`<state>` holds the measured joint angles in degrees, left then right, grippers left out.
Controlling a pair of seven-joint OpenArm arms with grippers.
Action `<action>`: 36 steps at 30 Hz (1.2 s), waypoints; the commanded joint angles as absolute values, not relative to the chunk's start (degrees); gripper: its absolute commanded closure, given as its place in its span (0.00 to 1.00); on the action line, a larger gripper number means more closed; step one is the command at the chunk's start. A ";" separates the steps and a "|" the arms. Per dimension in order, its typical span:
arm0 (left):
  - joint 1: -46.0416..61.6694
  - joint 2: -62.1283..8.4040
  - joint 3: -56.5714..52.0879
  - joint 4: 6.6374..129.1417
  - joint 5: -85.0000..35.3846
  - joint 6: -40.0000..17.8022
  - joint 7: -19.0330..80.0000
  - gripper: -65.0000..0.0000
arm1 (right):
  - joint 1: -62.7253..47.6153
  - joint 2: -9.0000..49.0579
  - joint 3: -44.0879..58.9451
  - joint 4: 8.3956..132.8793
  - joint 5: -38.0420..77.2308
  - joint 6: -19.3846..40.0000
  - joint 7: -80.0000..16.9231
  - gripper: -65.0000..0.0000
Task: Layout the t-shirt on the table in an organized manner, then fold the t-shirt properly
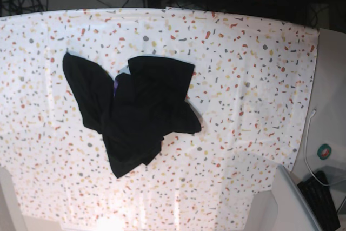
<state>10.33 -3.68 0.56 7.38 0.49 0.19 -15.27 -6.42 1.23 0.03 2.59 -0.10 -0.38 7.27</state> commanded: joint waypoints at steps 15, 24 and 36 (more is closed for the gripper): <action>11.21 -3.74 0.66 7.25 0.75 0.40 -15.16 0.52 | -9.27 1.80 -0.04 6.02 -0.13 -0.04 6.73 1.00; 11.47 -3.74 0.66 7.43 0.75 0.40 -15.25 0.60 | -10.07 1.71 -0.13 6.29 -0.22 -0.04 6.90 1.00; 11.91 -3.74 0.40 7.43 0.22 0.40 -15.60 1.00 | -10.68 1.80 -0.22 6.29 -0.22 -0.04 6.90 1.00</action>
<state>11.18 -3.53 0.40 7.44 0.38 0.19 -15.44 -10.22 1.56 -0.01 6.37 -0.10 -0.36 6.87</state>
